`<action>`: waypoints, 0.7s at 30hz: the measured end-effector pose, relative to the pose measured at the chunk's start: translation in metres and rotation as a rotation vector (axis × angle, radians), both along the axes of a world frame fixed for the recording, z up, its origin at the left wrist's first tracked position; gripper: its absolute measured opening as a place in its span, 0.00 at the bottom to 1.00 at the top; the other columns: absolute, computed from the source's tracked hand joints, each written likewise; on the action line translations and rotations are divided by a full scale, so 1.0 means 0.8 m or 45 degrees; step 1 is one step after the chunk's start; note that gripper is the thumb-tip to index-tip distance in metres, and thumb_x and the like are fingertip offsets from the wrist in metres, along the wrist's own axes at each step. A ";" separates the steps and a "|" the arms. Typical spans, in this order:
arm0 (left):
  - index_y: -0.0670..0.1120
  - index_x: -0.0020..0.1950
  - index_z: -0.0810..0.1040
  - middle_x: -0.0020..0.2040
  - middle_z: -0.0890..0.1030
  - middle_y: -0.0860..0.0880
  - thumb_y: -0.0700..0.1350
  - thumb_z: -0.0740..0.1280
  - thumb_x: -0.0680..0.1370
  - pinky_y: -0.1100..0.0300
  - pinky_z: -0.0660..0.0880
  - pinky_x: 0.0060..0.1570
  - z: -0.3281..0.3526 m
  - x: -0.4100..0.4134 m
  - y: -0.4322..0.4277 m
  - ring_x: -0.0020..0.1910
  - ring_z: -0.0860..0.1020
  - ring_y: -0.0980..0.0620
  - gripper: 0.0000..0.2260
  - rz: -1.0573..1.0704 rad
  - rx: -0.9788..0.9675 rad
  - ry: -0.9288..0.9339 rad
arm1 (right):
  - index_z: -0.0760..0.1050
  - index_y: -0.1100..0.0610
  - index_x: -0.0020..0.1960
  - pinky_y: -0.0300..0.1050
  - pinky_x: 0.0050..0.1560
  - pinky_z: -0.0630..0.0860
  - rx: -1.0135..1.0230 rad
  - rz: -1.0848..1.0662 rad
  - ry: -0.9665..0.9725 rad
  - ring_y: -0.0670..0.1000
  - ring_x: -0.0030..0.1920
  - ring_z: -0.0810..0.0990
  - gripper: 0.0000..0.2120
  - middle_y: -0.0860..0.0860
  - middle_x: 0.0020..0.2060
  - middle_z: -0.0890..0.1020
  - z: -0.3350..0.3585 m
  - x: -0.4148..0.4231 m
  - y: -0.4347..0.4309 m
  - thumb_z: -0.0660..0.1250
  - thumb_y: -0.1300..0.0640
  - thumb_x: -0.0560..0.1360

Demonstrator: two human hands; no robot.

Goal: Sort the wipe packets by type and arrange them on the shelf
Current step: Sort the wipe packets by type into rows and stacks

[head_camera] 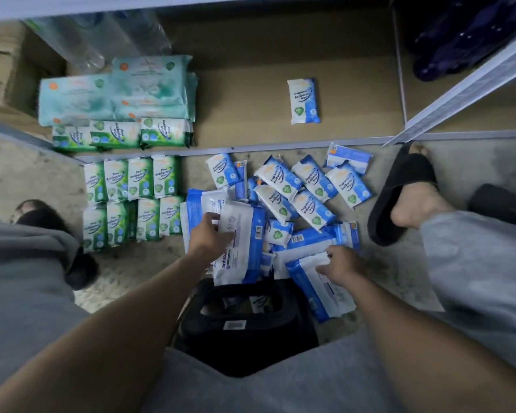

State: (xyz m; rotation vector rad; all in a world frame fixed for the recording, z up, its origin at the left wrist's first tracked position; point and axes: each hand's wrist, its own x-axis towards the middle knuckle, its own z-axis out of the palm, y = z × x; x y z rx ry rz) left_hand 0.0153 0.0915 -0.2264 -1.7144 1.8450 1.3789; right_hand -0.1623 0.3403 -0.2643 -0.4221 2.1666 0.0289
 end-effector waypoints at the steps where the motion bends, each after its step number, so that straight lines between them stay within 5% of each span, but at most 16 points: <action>1: 0.48 0.63 0.72 0.52 0.82 0.49 0.45 0.76 0.75 0.56 0.80 0.39 -0.002 0.000 -0.002 0.46 0.82 0.49 0.21 0.003 0.026 -0.004 | 0.78 0.55 0.55 0.44 0.48 0.75 0.005 0.029 -0.027 0.54 0.54 0.80 0.18 0.52 0.54 0.82 0.003 -0.005 -0.001 0.77 0.47 0.70; 7: 0.45 0.60 0.78 0.51 0.84 0.46 0.44 0.78 0.72 0.54 0.81 0.45 -0.004 -0.004 -0.010 0.46 0.84 0.47 0.19 0.056 0.180 0.025 | 0.73 0.52 0.47 0.41 0.35 0.66 -0.210 -0.048 -0.050 0.50 0.43 0.75 0.13 0.49 0.44 0.78 0.038 -0.049 -0.017 0.76 0.49 0.73; 12: 0.45 0.52 0.83 0.49 0.85 0.45 0.44 0.76 0.73 0.55 0.80 0.44 -0.002 -0.009 -0.001 0.46 0.83 0.46 0.09 -0.004 0.147 0.033 | 0.79 0.51 0.50 0.53 0.48 0.83 -0.486 -0.475 -0.128 0.51 0.47 0.84 0.09 0.49 0.47 0.84 0.057 -0.091 -0.028 0.75 0.51 0.73; 18: 0.46 0.46 0.84 0.44 0.85 0.46 0.50 0.75 0.75 0.52 0.80 0.45 0.013 -0.016 0.001 0.43 0.83 0.47 0.08 -0.145 0.023 -0.007 | 0.76 0.52 0.49 0.47 0.40 0.82 -0.778 -1.004 -0.138 0.51 0.49 0.85 0.04 0.51 0.50 0.85 0.078 -0.111 -0.052 0.72 0.56 0.77; 21: 0.48 0.44 0.83 0.42 0.85 0.48 0.49 0.74 0.75 0.57 0.78 0.37 0.022 -0.025 -0.006 0.38 0.82 0.50 0.06 -0.110 -0.010 0.030 | 0.77 0.52 0.49 0.53 0.47 0.84 -0.810 -1.154 -0.129 0.53 0.50 0.85 0.04 0.52 0.50 0.85 0.081 -0.110 -0.057 0.72 0.57 0.77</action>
